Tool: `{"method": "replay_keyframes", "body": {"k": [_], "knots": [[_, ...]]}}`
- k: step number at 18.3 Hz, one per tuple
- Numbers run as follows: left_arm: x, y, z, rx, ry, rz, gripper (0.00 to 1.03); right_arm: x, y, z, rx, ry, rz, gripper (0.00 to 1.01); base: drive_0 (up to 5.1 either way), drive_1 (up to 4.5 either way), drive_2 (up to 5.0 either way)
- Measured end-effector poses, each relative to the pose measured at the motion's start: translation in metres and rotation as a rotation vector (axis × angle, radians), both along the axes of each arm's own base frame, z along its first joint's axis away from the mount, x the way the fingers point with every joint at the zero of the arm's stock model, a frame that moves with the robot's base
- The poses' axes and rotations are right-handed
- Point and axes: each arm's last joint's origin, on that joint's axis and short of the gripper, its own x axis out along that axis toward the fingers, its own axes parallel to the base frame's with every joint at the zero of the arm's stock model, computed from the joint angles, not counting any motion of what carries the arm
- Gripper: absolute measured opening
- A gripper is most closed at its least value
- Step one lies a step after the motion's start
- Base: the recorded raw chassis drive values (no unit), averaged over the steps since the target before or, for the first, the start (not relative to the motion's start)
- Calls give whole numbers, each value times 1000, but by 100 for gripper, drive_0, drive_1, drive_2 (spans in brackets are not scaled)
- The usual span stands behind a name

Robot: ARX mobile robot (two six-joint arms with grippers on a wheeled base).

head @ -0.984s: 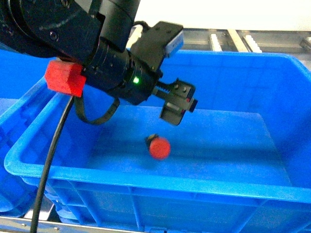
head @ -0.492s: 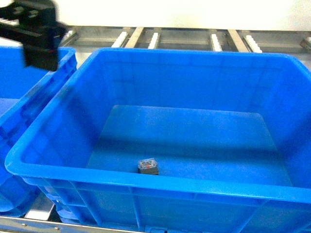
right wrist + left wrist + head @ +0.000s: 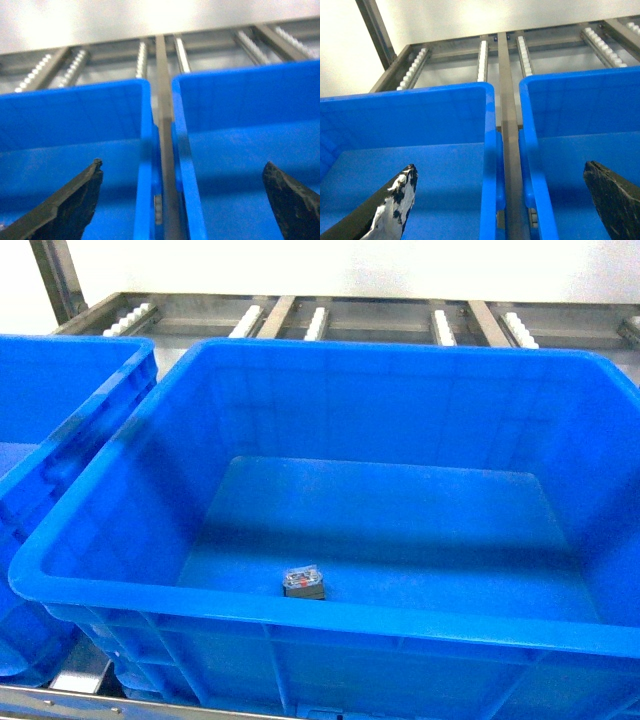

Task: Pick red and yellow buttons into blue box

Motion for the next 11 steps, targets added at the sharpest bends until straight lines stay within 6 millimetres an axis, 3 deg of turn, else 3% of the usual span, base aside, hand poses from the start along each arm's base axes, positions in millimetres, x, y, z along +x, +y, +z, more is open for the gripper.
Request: {"method": "replay_keyframes", "body": {"k": [4,7,8,9,10,11], "knots": [[-18,10,-14,-78,-65,-19,65,-10,13,-10,-109,-63,99,65,0,0,0],[-30,16,-21,-96,-65,-18,40,-16,11,-20,-129,-47,81,39,0,0,0],[-37,19,-26,-97,-64,-21,23,-20,11,-23,-136,-54,80,21,0,0,0],[-41,21,-28,-97,-67,-25,11,-22,11,-24,-137,-59,80,10,0,0,0],[-45,28,-30,-103,-66,-28,1,-24,11,-26,-142,-54,80,1,0,0,0],[-49,33,-33,-102,-63,2,2,-26,11,-29,-141,-50,81,2,0,0,0]]}}
